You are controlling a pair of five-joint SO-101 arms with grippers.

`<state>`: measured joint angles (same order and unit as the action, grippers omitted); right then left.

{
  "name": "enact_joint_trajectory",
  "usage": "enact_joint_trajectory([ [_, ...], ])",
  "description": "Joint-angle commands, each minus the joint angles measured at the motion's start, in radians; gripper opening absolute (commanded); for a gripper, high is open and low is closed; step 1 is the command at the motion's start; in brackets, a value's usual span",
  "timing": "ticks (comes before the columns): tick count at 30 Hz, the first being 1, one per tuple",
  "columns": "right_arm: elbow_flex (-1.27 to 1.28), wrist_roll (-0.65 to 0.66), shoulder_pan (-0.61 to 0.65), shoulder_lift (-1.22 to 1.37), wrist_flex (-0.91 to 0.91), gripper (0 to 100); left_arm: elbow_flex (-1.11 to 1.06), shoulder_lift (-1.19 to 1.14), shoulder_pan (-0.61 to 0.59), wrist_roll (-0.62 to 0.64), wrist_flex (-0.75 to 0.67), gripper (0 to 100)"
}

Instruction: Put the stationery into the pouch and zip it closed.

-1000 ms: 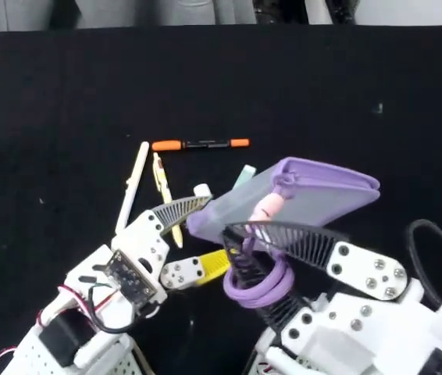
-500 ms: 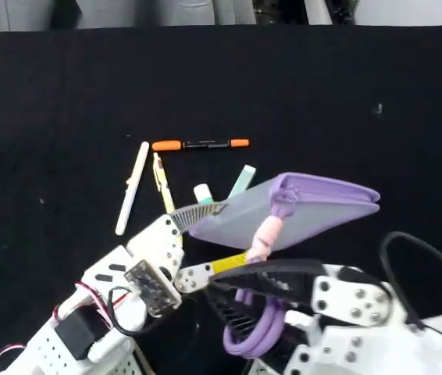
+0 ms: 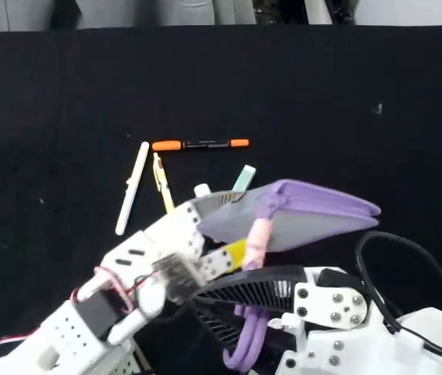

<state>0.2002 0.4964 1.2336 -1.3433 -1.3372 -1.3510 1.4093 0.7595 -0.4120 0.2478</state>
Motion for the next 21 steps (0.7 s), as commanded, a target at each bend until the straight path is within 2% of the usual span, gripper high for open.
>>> enact_joint_trajectory([
  [1, 0.002, 0.009, 0.008, -0.013, -0.006, 1.1, 0.239, -0.322, 0.005, -0.017, -0.023, 22],
  [5, 0.004, 0.009, 0.006, -0.064, -0.006, 1.1, 0.308, -0.456, 0.005, -0.017, -0.023, 21],
  [10, 0.004, 0.009, 0.002, -0.085, -0.012, 1.1, 0.311, -0.456, 0.013, -0.017, 0.015, 21],
  [17, 0.002, 0.011, 0.002, -0.093, -0.012, 1.1, 0.314, -0.273, 0.013, -0.017, 0.239, 21],
  [21, -0.004, 0.011, 0.002, -0.094, -0.012, 1.1, 0.305, -0.130, 0.061, -0.017, 0.368, 21],
])
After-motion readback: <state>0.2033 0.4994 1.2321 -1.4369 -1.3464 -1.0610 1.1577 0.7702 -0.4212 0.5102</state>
